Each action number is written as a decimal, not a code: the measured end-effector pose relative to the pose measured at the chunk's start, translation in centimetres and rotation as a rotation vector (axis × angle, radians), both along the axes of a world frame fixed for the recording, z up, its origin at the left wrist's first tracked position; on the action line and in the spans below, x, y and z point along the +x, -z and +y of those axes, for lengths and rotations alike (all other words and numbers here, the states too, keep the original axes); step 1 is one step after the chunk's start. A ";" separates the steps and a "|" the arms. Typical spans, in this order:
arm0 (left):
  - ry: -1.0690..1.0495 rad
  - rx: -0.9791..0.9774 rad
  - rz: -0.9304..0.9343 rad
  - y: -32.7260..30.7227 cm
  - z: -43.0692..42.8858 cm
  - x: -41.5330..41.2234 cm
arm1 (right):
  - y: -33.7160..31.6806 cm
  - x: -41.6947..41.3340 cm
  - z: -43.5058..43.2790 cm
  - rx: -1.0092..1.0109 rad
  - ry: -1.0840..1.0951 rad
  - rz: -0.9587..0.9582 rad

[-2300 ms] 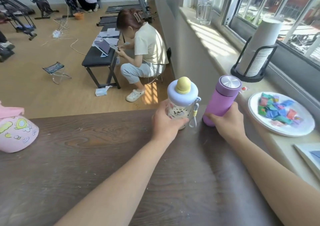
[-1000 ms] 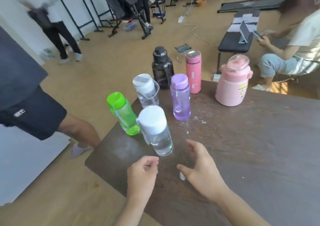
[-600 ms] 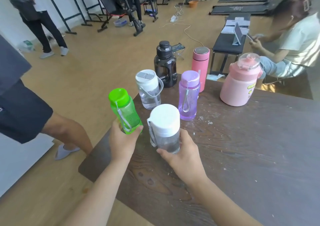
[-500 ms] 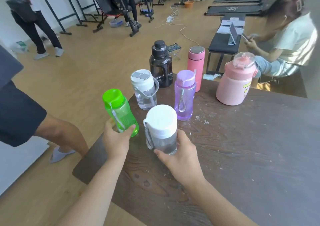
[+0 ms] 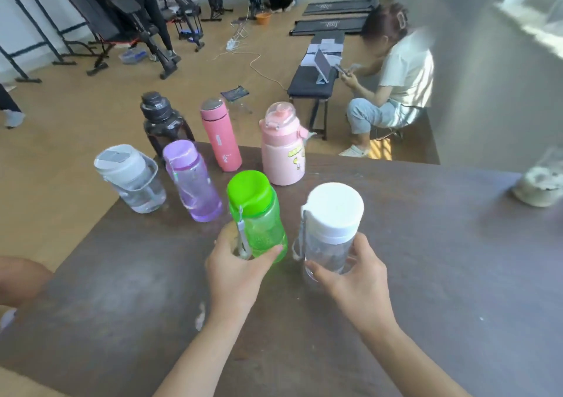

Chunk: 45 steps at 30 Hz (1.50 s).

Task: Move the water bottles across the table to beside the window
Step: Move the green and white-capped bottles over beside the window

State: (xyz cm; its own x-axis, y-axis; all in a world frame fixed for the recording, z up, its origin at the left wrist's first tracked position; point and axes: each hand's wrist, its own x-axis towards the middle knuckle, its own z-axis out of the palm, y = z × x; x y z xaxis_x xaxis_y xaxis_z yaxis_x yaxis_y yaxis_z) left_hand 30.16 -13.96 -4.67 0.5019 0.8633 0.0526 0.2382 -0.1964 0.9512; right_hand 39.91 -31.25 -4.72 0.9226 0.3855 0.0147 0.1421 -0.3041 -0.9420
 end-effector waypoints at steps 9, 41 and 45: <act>0.368 0.005 0.021 -2.3 -21.5 16.9 | -2.4 11.7 -23.4 -0.118 0.303 -0.044; 0.719 0.050 0.104 1.8 -37.2 29.5 | 0.2 23.0 -39.1 -0.150 0.686 0.022; 0.784 -0.075 0.107 1.7 -35.8 27.1 | 0.6 17.1 -36.7 -0.190 0.784 -0.030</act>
